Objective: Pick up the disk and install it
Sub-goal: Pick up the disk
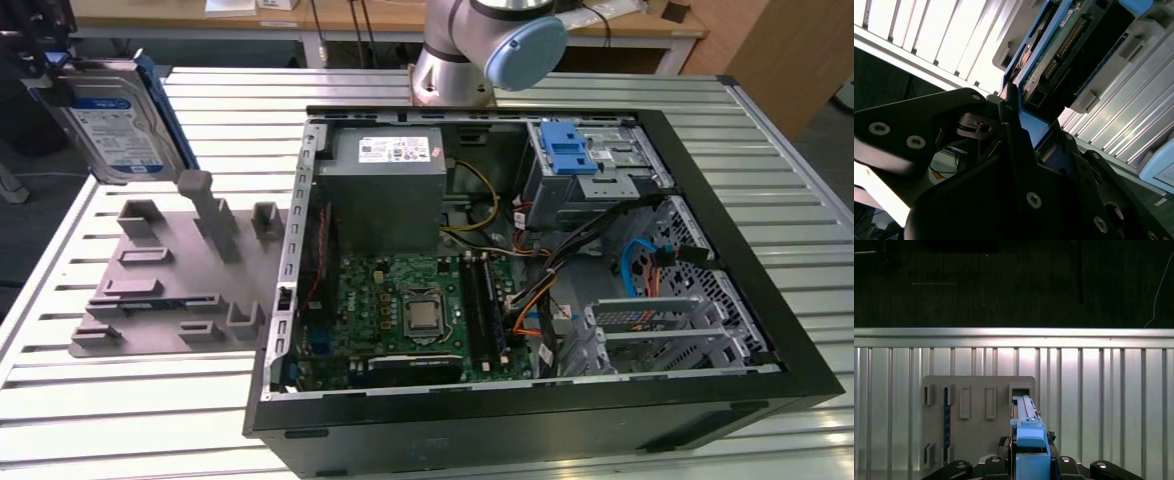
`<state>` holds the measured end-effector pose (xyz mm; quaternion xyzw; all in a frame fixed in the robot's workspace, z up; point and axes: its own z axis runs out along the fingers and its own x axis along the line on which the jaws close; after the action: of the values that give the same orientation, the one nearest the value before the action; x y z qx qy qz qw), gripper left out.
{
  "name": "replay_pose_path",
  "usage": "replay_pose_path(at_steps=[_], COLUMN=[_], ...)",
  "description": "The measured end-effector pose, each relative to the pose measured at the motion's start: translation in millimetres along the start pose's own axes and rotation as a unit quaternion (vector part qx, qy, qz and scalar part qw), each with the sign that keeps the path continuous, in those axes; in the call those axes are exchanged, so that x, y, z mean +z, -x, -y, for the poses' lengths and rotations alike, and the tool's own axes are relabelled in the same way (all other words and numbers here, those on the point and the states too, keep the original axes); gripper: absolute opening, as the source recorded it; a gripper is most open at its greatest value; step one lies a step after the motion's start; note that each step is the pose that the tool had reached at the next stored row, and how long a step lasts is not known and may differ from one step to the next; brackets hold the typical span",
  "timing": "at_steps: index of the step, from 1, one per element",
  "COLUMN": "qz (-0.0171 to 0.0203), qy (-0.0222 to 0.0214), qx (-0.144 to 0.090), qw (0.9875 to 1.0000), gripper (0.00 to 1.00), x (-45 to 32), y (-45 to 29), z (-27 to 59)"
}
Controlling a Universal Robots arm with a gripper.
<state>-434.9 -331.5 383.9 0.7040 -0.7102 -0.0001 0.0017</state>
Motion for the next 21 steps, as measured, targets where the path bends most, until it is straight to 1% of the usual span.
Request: replay_pose_path(at_steps=[21], qz=[0.0], qy=[0.0], qx=[0.0], qw=[1.0], gripper=[0.36], x=[-8.1], y=[0.0], z=[0.0])
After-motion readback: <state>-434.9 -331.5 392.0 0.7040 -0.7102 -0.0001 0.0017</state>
